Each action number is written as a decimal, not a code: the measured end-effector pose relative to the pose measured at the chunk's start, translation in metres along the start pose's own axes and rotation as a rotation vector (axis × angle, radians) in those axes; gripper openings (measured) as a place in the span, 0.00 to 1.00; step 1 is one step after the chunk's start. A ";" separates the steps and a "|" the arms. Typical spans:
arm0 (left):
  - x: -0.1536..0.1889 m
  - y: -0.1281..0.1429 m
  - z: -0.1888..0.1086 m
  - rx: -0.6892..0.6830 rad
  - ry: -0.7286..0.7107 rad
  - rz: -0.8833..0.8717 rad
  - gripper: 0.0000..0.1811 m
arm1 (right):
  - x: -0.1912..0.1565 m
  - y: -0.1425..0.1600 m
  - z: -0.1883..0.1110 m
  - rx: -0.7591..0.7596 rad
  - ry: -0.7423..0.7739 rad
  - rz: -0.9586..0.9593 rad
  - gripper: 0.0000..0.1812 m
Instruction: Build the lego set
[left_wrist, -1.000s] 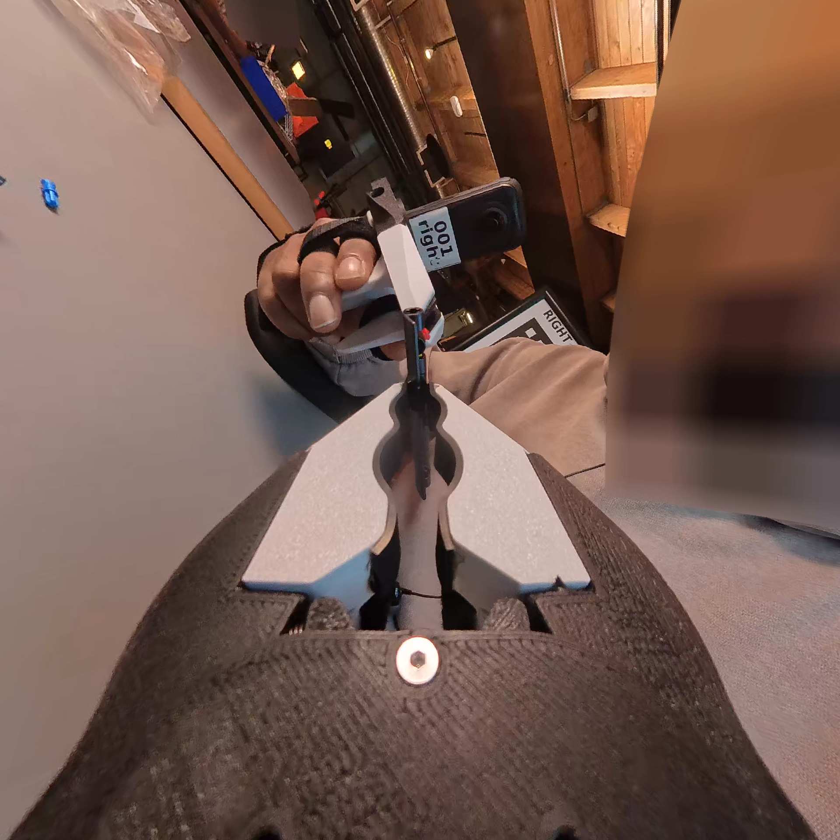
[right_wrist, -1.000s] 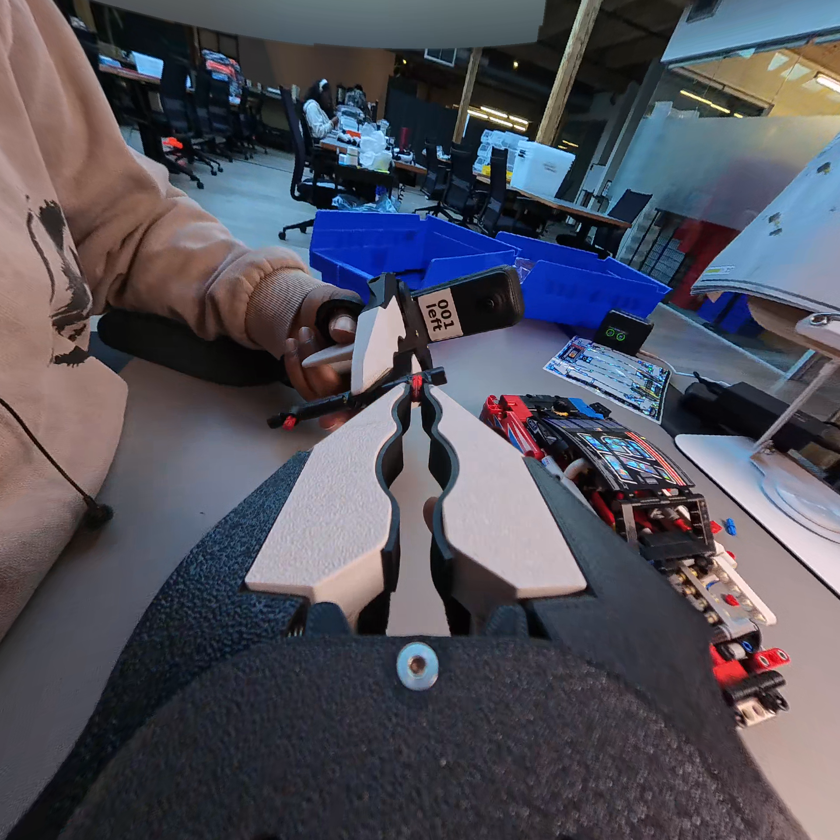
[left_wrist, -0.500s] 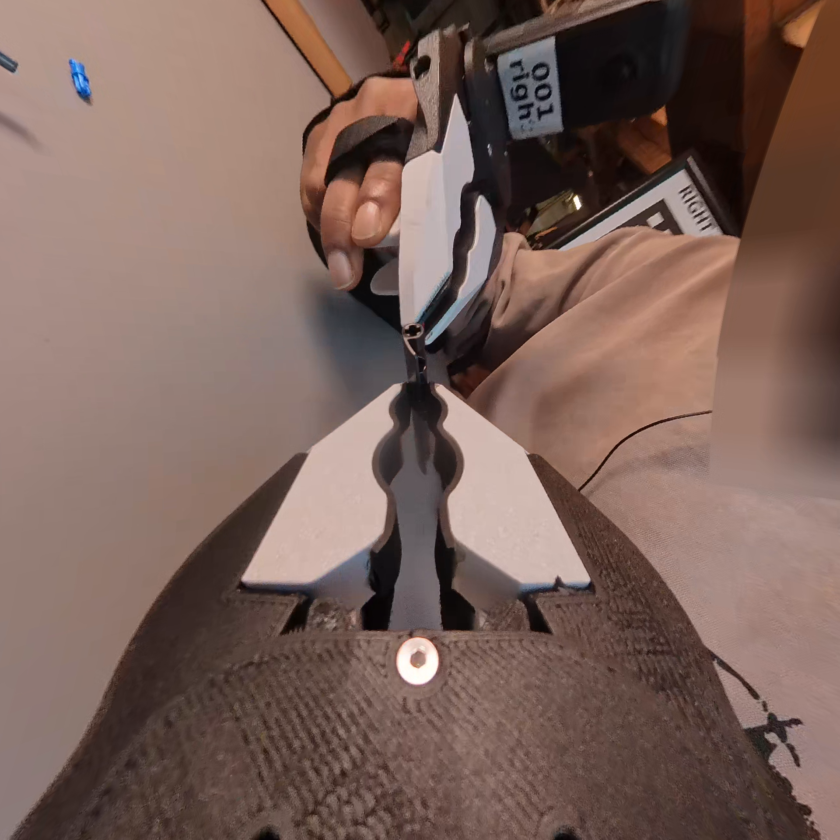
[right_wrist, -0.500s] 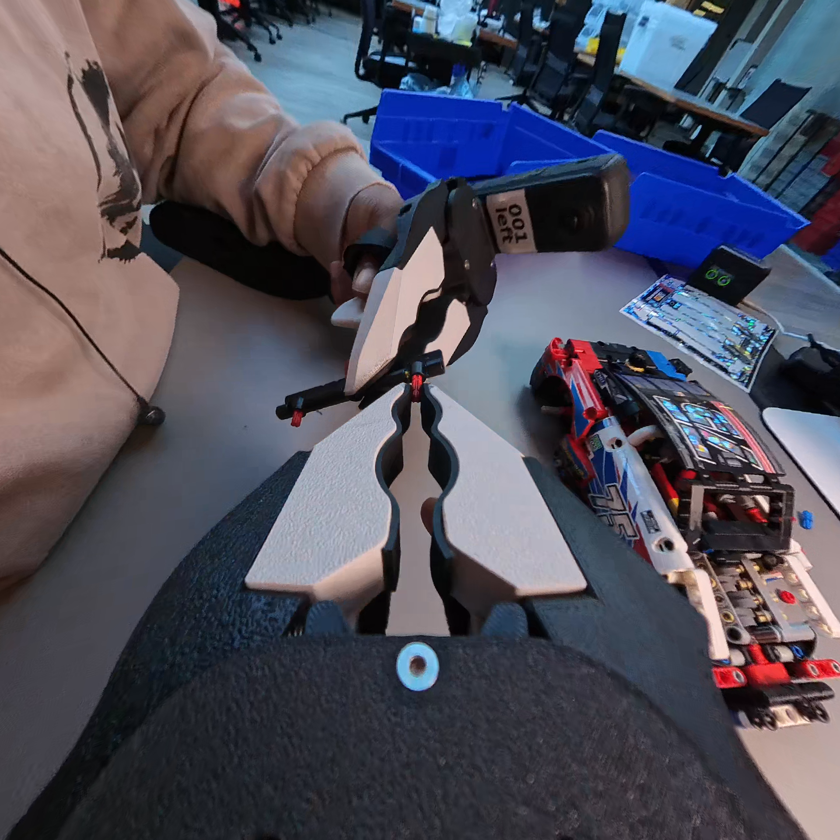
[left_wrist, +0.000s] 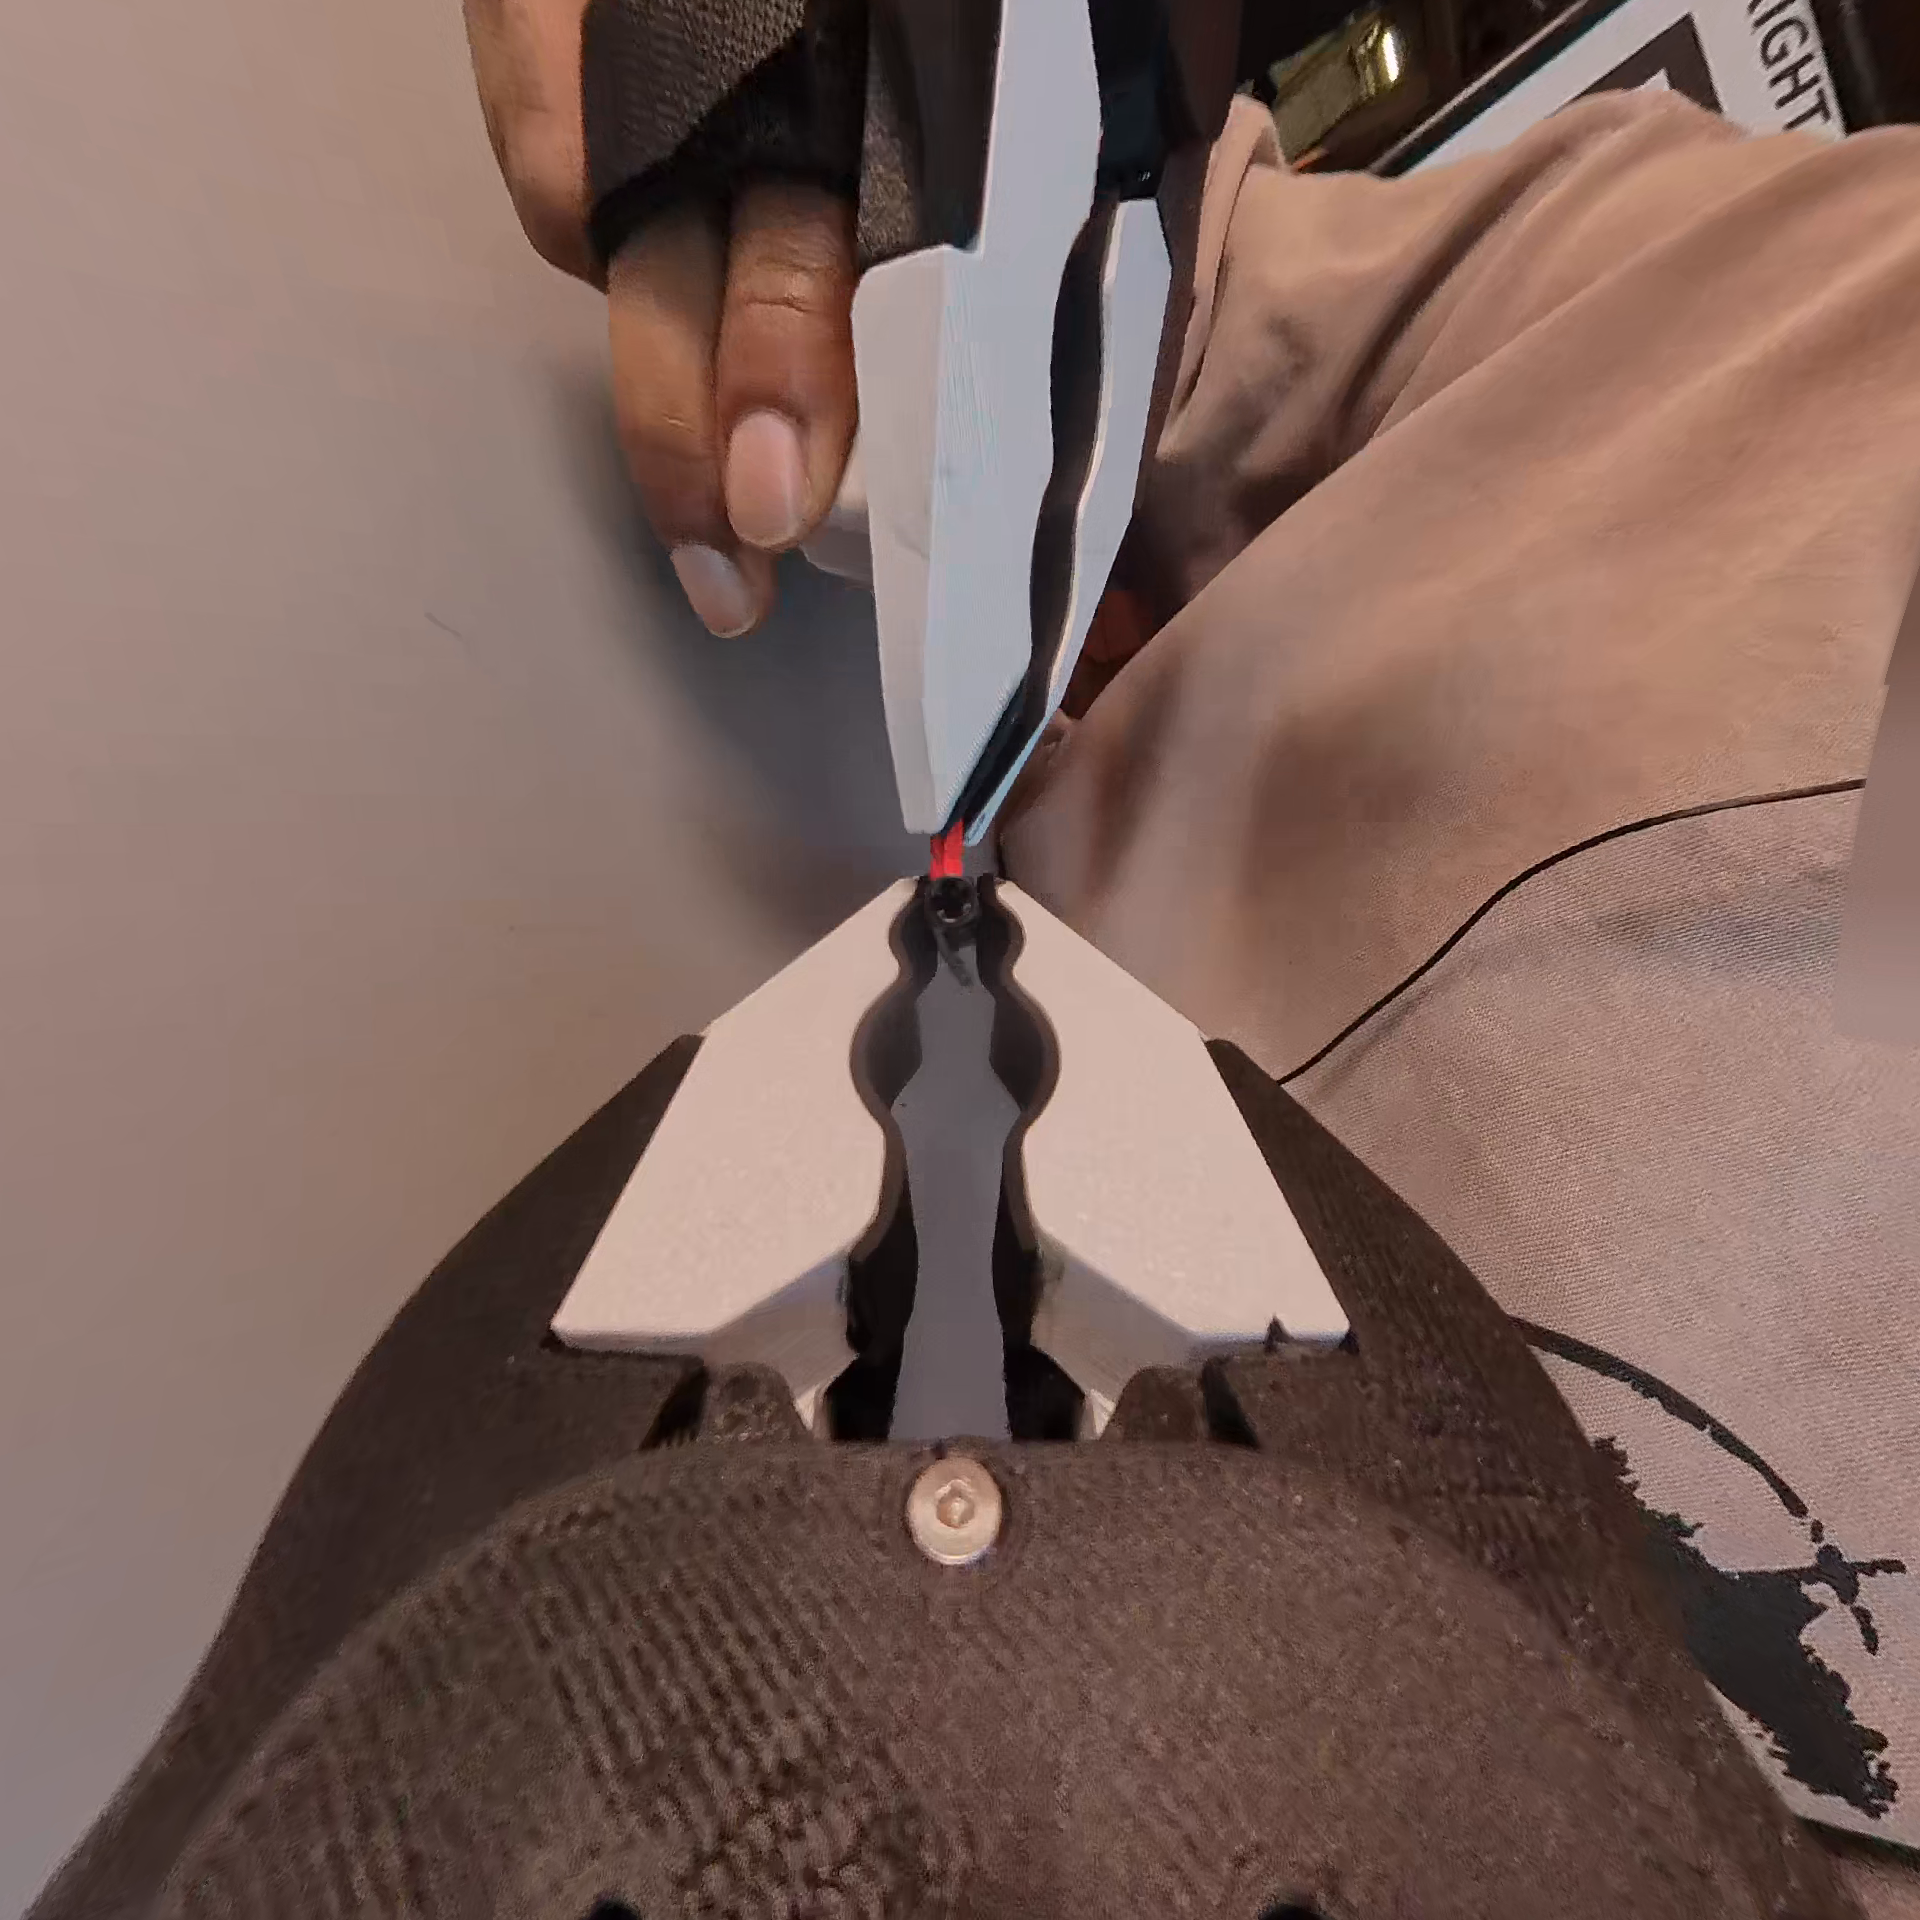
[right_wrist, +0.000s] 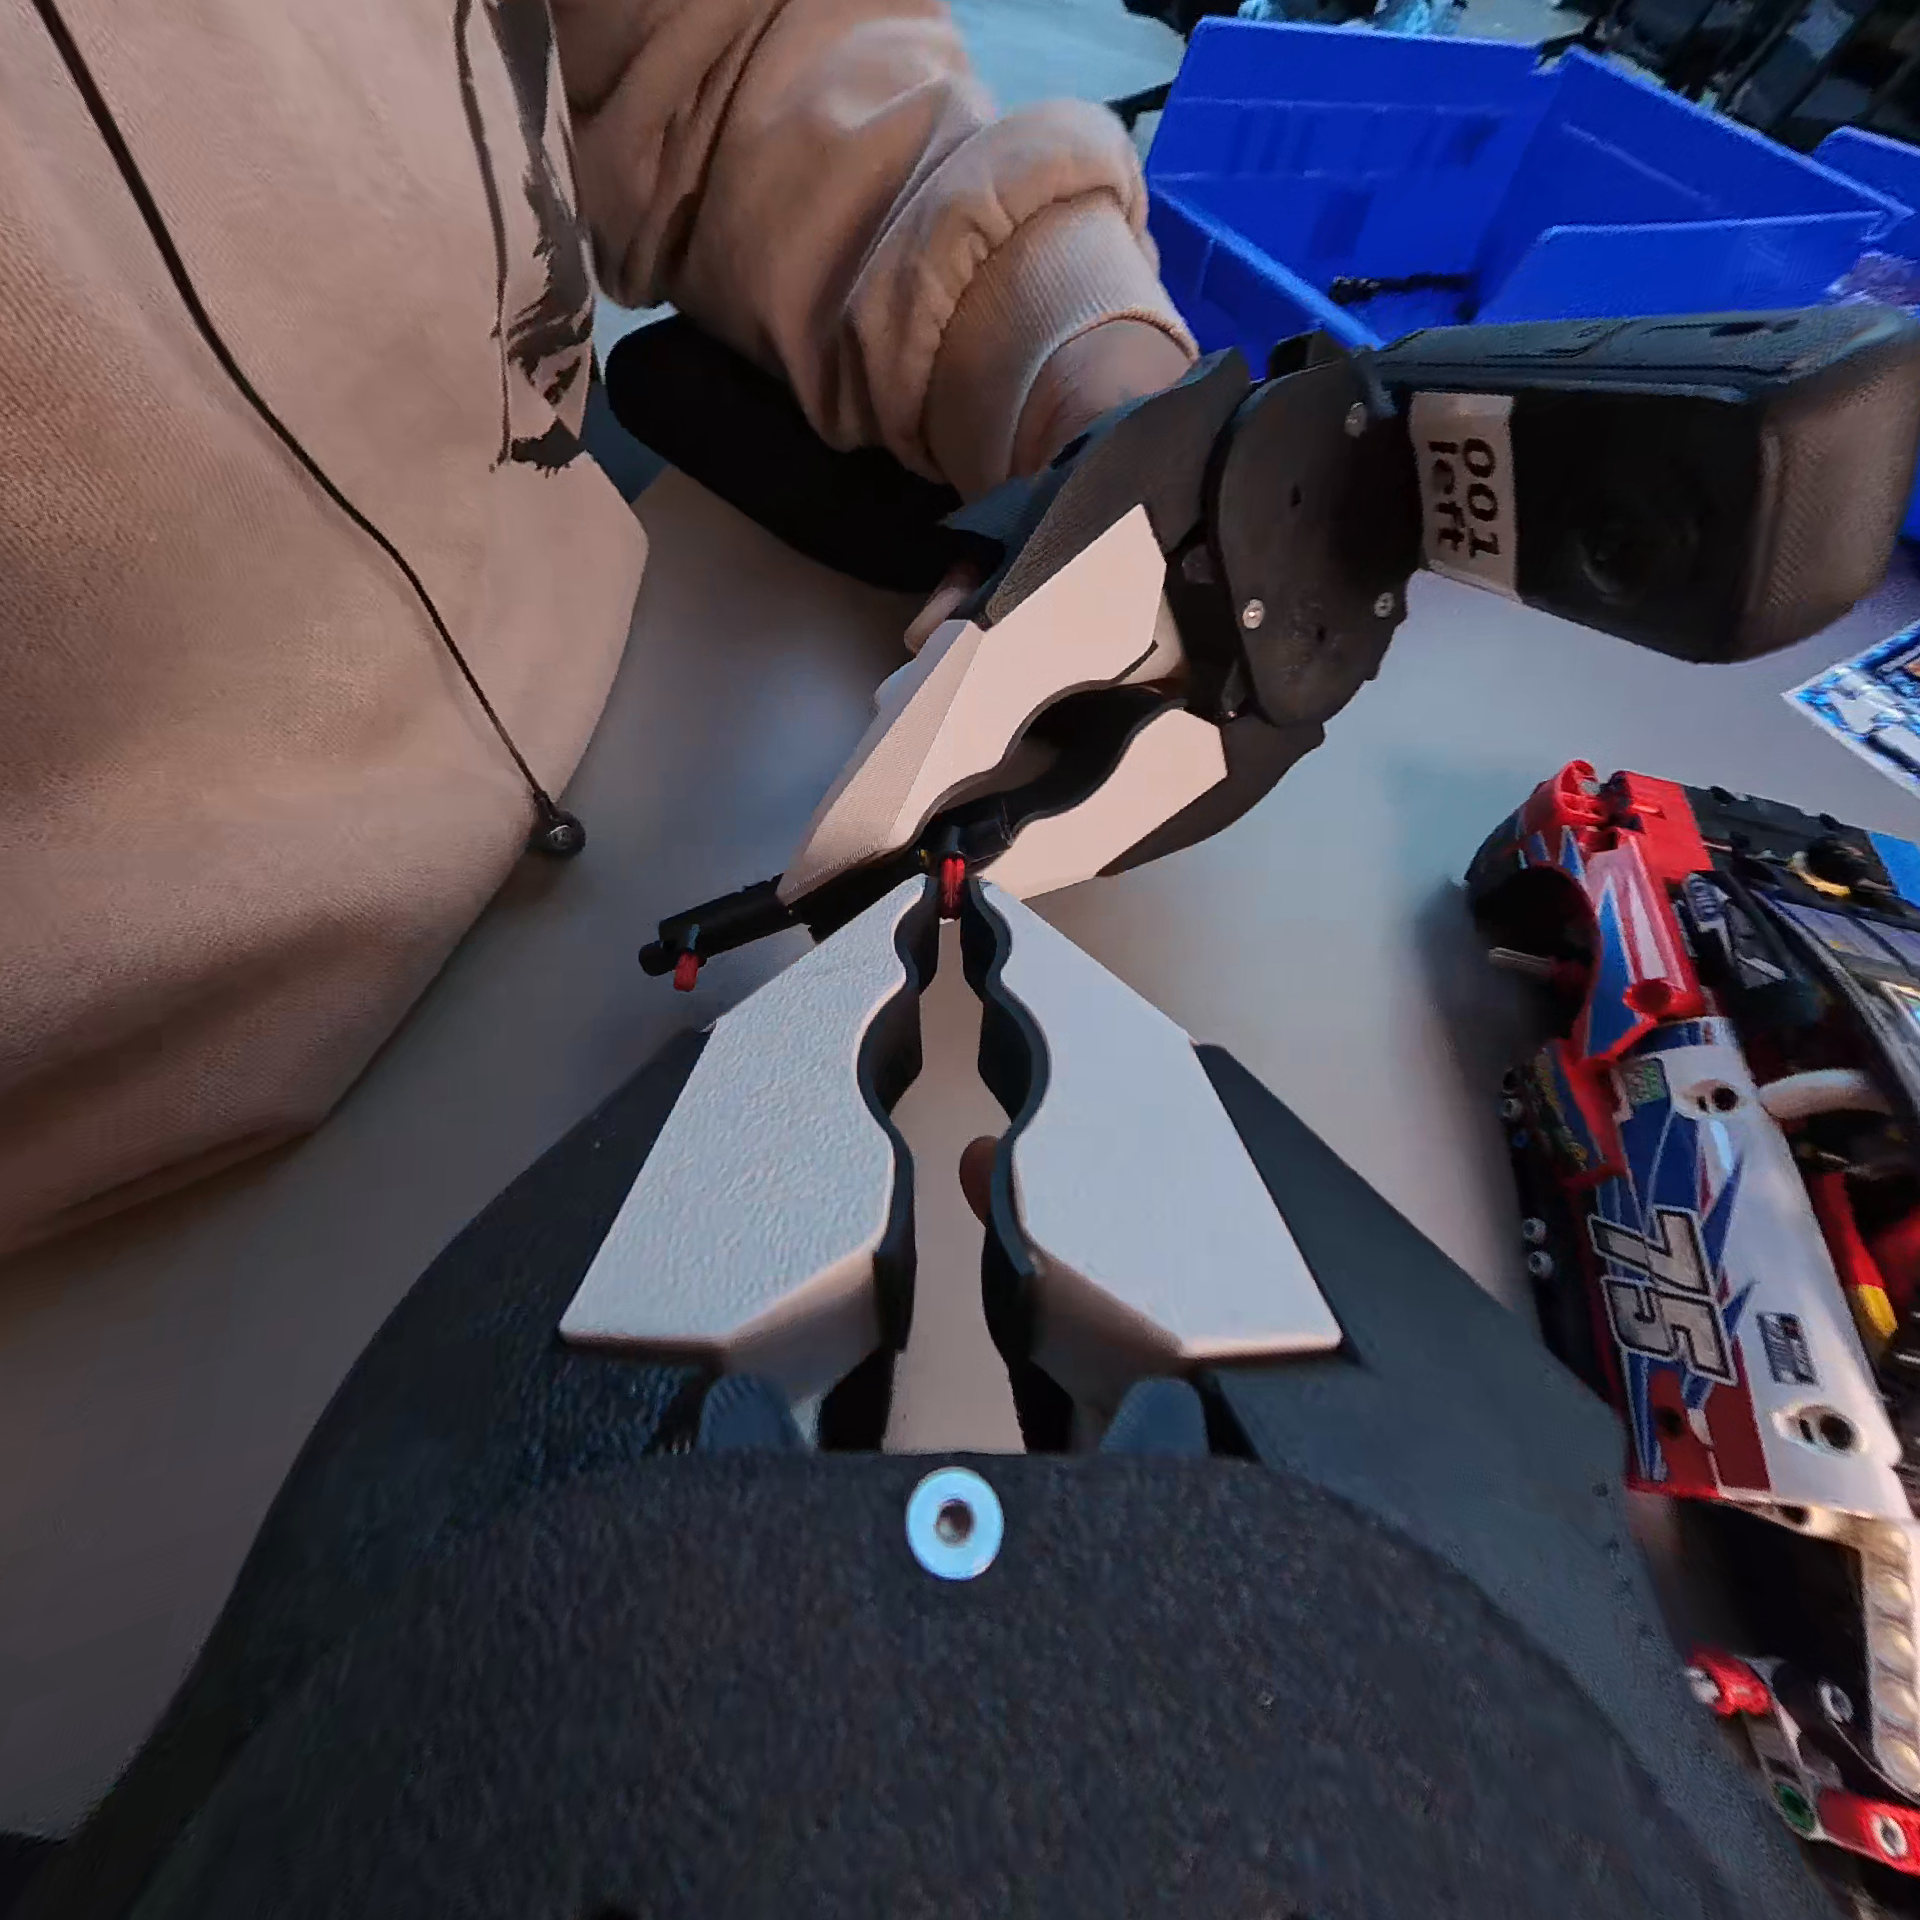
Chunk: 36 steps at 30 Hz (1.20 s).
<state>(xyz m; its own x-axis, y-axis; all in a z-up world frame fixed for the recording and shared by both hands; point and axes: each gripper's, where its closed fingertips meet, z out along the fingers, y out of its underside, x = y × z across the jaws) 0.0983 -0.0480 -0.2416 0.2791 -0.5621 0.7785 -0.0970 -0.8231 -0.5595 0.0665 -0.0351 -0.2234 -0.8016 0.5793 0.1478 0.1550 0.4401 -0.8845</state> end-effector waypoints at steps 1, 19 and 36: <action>0.000 0.002 0.002 -0.023 0.001 0.000 0.02 | -0.003 0.001 0.002 -0.016 -0.021 -0.010 0.01; 0.003 0.017 0.011 -0.192 -0.078 0.108 0.02 | -0.019 -0.001 0.008 -0.021 -0.111 -0.015 0.01; 0.012 0.034 0.023 -0.346 -0.067 0.082 0.02 | -0.039 -0.001 0.019 -0.114 -0.147 -0.048 0.01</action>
<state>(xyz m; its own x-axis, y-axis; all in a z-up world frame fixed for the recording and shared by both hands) 0.1198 -0.0807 -0.2578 0.3177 -0.6300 0.7086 -0.4360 -0.7607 -0.4809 0.0870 -0.0709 -0.2365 -0.8841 0.4529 0.1154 0.1719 0.5447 -0.8208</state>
